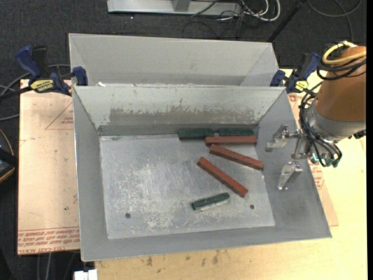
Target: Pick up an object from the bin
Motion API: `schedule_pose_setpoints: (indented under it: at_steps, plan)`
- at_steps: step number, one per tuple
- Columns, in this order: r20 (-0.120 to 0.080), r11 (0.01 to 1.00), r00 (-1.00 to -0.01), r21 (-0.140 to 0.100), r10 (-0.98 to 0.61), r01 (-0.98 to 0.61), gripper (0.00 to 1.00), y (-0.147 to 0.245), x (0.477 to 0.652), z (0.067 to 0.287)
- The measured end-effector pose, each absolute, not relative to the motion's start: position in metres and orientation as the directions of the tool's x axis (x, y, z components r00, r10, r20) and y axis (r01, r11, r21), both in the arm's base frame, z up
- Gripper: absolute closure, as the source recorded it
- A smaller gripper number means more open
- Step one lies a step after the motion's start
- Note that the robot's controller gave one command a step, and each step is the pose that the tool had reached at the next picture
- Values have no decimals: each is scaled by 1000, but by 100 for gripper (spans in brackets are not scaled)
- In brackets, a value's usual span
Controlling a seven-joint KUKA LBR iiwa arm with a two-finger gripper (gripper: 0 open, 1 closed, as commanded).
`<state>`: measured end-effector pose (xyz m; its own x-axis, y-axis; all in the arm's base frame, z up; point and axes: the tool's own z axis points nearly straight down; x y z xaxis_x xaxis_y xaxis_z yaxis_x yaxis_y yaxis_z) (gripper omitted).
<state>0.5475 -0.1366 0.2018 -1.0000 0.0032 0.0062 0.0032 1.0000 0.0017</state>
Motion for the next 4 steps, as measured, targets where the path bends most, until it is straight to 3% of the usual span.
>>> schedule_pose_setpoints:
  at_steps: [1, 2, 3, 4]
  plan:
    - [-1, 1000, -1000, 0, 1, 1, 0, -136, 549, 206]
    - [-7, 998, -997, 0, 71, 71, 0, -134, 546, 170]
    - [-10, 999, -999, -1, 37, 37, 100, -122, 547, 76]
    - [-8, 999, -999, -1, 35, 35, 0, -122, 546, 74]
